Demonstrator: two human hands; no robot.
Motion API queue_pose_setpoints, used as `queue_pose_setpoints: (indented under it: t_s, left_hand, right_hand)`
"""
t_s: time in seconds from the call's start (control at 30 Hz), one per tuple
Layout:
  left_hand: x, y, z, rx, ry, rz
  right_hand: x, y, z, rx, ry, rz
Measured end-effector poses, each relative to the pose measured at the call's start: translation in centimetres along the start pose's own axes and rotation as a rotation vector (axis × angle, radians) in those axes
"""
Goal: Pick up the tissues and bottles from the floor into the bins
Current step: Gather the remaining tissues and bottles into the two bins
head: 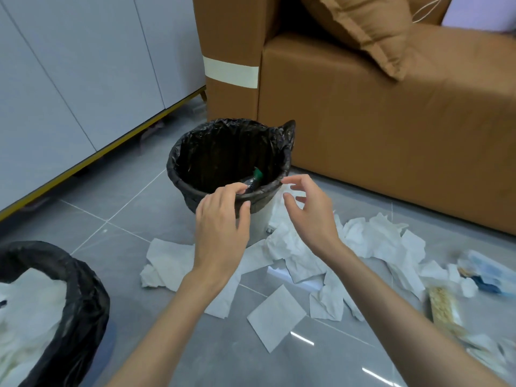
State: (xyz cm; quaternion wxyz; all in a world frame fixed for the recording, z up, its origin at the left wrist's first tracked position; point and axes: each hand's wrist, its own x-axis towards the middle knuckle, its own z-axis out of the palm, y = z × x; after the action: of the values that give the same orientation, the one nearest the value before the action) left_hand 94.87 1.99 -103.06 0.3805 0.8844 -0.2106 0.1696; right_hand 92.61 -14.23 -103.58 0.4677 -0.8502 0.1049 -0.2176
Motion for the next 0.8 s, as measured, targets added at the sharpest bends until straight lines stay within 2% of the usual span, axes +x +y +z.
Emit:
queue_pose_setpoints:
  t_s: [0.1, 0.27, 0.47, 0.57, 0.63, 0.73, 0.8]
  left_hand:
    - [-1.2, 2.1, 1.2, -0.118, -0.105, 0.048]
    - [-3.2, 3.9, 4.1, -0.197, -0.253, 0.110]
    - [-6.7, 2.7, 8.2, -0.198, -0.471, -0.009]
    - [-9.5, 0.6, 10.1, -0.116, -0.636, -0.044]
    - [-11.4, -1.0, 11.1, -0.035, -0.768, -0.061]
    - [-13.9, -2.6, 11.9, 0.066, -0.901, -0.078]
    - [-15.1, -3.0, 12.0, 0.139, -0.963, -0.063]
  right_hand:
    - [-1.9, 2.2, -1.8, 0.035, 0.038, 0.108]
    - [-5.4, 7.4, -4.9, -0.039, 0.060, 0.265]
    - [-10.5, 13.8, -7.4, -0.206, -0.025, 0.463]
    - [-12.6, 16.0, -7.2, -0.301, -0.147, 0.537]
    - [-13.7, 16.8, -6.8, -0.398, -0.312, 0.543]
    - [-14.8, 17.3, -5.9, -0.596, -0.610, 0.453]
    - [-15.2, 17.2, -5.3, -0.739, -0.704, 0.387]
